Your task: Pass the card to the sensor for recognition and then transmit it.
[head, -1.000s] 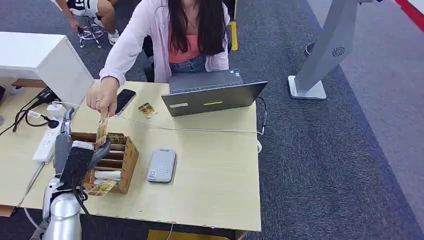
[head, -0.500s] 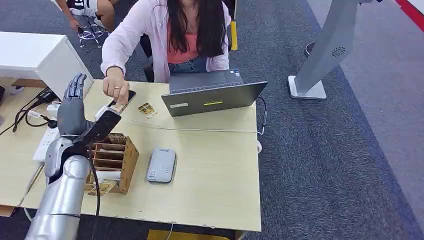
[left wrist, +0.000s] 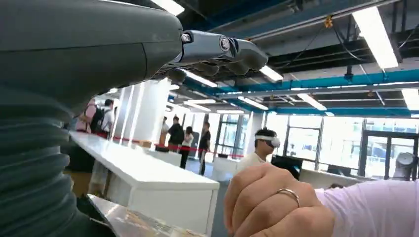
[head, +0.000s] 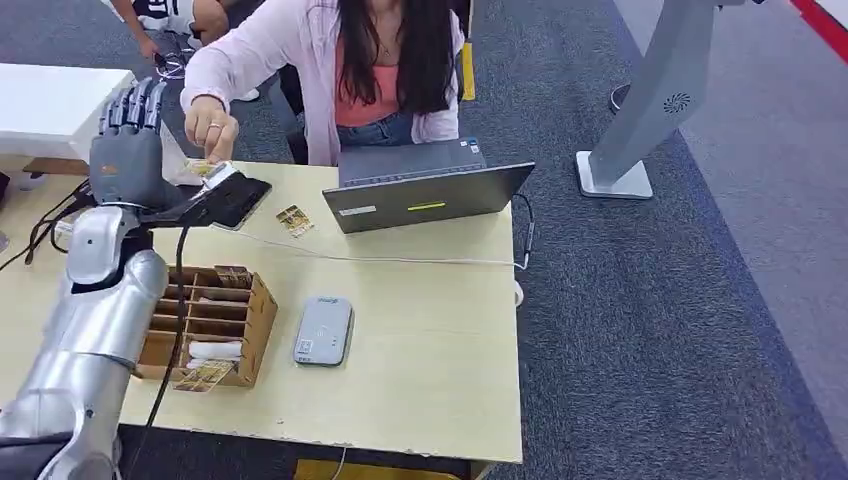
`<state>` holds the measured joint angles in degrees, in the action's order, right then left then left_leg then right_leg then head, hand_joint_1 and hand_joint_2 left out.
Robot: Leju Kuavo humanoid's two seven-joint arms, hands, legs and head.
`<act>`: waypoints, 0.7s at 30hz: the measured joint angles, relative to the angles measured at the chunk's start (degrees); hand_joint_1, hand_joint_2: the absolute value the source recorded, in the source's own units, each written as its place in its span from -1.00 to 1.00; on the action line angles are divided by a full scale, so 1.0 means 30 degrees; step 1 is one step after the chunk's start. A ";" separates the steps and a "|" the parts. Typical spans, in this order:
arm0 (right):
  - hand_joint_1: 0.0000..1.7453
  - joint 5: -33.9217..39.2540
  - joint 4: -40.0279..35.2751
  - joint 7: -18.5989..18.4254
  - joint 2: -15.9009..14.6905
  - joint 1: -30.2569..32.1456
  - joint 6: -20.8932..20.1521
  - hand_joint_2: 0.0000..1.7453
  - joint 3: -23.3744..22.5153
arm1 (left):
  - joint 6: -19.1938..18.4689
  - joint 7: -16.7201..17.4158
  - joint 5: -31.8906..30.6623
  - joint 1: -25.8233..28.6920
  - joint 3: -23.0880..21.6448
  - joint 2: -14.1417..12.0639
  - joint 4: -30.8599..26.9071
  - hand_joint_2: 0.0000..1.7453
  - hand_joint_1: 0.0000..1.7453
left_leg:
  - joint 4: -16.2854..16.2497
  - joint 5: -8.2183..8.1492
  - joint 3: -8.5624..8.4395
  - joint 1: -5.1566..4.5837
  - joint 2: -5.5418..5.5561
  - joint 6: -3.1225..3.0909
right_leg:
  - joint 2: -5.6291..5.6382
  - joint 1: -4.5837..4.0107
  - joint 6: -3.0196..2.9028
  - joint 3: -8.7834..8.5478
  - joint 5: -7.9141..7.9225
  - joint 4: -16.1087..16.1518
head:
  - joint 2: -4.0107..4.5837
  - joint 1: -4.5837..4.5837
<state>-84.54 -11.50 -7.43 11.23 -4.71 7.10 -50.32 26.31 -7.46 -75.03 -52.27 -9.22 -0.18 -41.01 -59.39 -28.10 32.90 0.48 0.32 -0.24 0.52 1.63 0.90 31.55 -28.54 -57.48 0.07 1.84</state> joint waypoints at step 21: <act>-1.00 -0.0350 0.0007 0.0116 0.0000 -0.0013 -0.0255 -1.00 0.0379 | 0.0992 0.0358 -0.1328 -0.1331 -0.0729 -0.0663 0.2319 1.00 1.00 | 0.0000 0.0001 0.0004 0.0000 0.0000 0.0000 | 0.0000 0.0000 -0.0001 0.0000 0.0001 -0.0002 | 0.0000 0.0000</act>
<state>-85.59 -11.47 -7.08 11.23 -4.75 6.34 -49.18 29.29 -6.38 -79.01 -56.26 -11.41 -2.16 -34.05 -59.39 -28.10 32.92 0.48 0.32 -0.24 0.51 1.63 0.90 31.55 -28.53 -57.49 0.07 1.84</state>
